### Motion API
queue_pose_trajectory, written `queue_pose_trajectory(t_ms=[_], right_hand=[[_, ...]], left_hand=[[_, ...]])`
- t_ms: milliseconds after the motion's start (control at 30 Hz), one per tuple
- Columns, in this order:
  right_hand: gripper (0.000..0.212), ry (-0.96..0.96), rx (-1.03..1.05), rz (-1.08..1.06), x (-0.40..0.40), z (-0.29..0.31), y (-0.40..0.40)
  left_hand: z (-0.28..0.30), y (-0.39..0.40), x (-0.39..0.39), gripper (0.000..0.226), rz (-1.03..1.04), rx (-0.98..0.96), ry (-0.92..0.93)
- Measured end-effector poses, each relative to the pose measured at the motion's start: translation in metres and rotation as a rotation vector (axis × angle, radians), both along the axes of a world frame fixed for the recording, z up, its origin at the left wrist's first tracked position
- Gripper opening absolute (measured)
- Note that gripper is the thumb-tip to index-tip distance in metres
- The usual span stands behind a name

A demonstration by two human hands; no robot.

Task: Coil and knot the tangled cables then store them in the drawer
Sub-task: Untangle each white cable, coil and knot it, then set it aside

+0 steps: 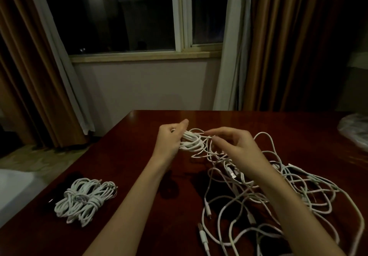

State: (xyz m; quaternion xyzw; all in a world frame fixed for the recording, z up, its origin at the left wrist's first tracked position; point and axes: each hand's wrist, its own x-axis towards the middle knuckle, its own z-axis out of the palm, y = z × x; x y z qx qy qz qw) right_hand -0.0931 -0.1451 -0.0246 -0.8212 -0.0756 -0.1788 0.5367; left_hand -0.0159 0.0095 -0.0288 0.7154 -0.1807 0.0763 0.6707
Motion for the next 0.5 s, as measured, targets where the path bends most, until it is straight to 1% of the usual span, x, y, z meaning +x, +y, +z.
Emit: queue_pose_trajectory(t_ms=[67, 133, 200, 267, 367, 433, 500], right_hand=[[0.015, -0.031, -0.049, -0.063, 0.003, -0.006, 0.008], [0.016, -0.02, -0.137, -0.086, 0.005, -0.014, 0.023], [0.019, -0.034, -0.261, -0.11, 0.005, -0.021, 0.04], [0.022, -0.059, -0.434, -0.099, 0.002, -0.025, 0.056], [0.027, -0.159, -0.705, -0.094, -0.003, -0.024, 0.066], [0.03, -0.28, -0.783, -0.117, -0.004, -0.021, 0.063], [0.027, -0.355, -0.742, -0.166, -0.004, -0.017, 0.055]], left_hand=[[0.002, -0.002, -0.001, 0.057, 0.052, -0.12, 0.0], [-0.001, -0.002, 0.002, 0.051, 0.149, -0.16, -0.049], [-0.007, -0.001, 0.004, 0.05, 0.263, -0.098, -0.141], [-0.011, 0.001, 0.005, 0.052, 0.365, -0.015, -0.241], [-0.015, 0.006, 0.008, 0.053, 0.42, 0.115, -0.382], [-0.019, 0.008, 0.012, 0.052, 0.399, 0.193, -0.442], [-0.023, 0.008, 0.015, 0.049, 0.349, 0.271, -0.498]])
